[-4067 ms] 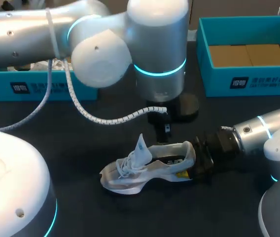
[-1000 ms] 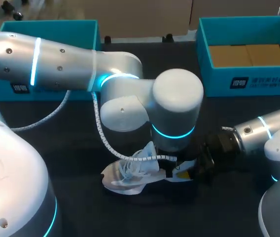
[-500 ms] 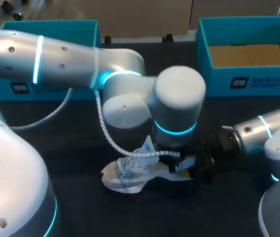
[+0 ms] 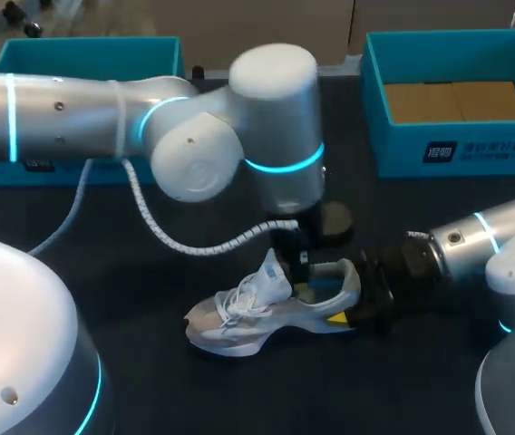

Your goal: Take the shoe out of the shoebox, open the shoe tongue, remove and reinsert the insole, then place the shoe into the shoebox

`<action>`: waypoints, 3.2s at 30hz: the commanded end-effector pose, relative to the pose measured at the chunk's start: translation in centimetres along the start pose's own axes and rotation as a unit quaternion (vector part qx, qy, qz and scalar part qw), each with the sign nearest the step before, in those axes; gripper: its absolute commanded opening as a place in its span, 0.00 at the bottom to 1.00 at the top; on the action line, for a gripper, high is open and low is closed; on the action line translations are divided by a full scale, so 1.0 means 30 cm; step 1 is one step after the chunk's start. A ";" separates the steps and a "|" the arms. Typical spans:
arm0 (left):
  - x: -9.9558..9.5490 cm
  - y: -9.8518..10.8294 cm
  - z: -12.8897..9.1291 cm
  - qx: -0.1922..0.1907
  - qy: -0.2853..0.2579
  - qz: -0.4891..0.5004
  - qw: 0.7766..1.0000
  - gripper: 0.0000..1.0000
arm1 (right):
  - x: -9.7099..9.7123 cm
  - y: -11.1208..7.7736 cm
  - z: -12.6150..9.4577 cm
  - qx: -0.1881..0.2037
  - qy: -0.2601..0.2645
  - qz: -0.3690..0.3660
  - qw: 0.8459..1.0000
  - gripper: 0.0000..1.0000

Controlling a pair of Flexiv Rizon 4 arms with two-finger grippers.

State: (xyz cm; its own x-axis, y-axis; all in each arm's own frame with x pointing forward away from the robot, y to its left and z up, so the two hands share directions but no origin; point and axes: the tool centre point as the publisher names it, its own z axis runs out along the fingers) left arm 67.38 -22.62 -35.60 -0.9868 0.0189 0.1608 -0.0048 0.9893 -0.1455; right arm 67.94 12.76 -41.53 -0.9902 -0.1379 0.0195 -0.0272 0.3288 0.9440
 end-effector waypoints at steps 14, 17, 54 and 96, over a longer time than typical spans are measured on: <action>0.041 0.070 -0.090 0.106 0.031 0.010 0.994 0.00 | 0.006 0.002 0.004 0.002 -0.001 0.000 1.000 0.00; 0.047 0.064 -0.107 0.116 0.023 0.001 0.993 0.00 | 0.006 0.002 0.004 0.002 -0.001 0.000 1.000 0.00; 0.161 -0.074 -0.149 0.122 -0.137 -0.030 0.983 0.47 | 0.006 0.002 0.004 0.002 -0.001 0.000 1.000 0.00; 0.109 -0.092 -0.045 0.079 -0.316 -0.144 0.935 0.38 | 0.006 0.002 0.004 0.002 -0.001 0.000 1.000 0.00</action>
State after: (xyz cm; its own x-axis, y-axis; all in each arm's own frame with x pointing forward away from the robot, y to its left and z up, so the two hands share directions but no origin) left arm 64.52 -25.08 -33.09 -0.8432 -0.3797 -0.3805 -0.2583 0.9070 -0.3326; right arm 67.90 12.78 -41.55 -0.9903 -0.1373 0.0197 -0.0269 0.3295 0.9438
